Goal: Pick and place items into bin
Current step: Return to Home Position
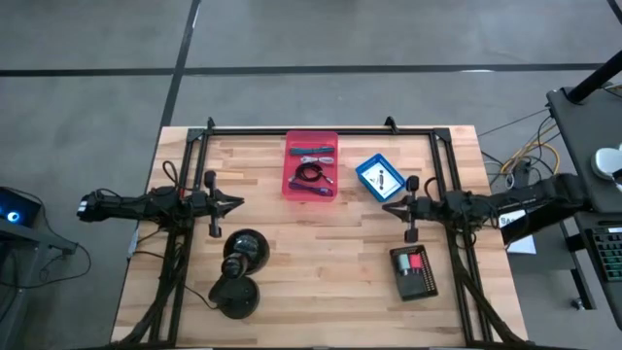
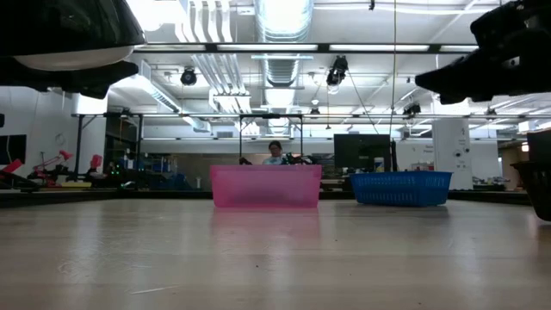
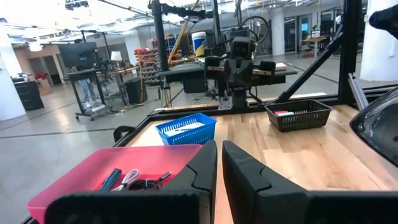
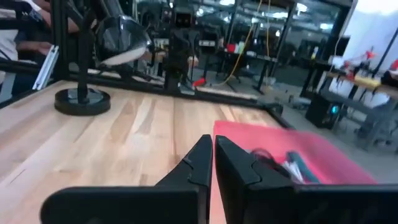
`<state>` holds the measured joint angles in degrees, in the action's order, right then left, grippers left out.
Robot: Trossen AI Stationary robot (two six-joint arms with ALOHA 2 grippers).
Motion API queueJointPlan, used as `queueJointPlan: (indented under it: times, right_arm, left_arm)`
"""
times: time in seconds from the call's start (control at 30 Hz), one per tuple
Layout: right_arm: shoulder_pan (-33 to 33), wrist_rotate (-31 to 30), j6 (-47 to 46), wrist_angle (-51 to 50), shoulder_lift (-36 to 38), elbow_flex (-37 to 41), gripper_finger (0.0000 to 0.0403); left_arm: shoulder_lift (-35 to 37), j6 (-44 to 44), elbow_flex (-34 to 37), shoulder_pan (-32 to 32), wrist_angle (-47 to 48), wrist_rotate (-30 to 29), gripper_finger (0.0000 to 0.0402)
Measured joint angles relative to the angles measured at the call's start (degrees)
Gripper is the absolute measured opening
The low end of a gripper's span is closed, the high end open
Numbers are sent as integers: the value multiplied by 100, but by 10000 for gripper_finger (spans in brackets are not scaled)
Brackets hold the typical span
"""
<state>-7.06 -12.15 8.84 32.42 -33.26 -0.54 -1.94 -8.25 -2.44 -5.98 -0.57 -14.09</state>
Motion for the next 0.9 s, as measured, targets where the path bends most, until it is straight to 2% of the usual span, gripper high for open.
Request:
queueJointPlan:
  times: [0.17,0.3,0.43,0.63,0.73,0.9]
  right_arm:
    - [112,3,-493,-1431,884,1,9]
    - [154,-136,-934,-2115,1508,0,9]
    - [150,-82,-1105,-2266,1838,2,8]
    - [150,-73,-737,-2286,2136,0,8]
    - [149,-76,-717,-2296,2419,0,8]
    - [146,-141,-758,-2785,3052,-4,8]
  left_arm:
    - [-23,3,2,0,10,-16,10]
    - [26,224,2,0,14,-148,10]
    - [18,483,2,2,19,-59,10]
    - [34,970,11,0,33,254,10]
    - [31,925,11,0,164,495,10]
    - [31,918,13,-2,173,483,10]
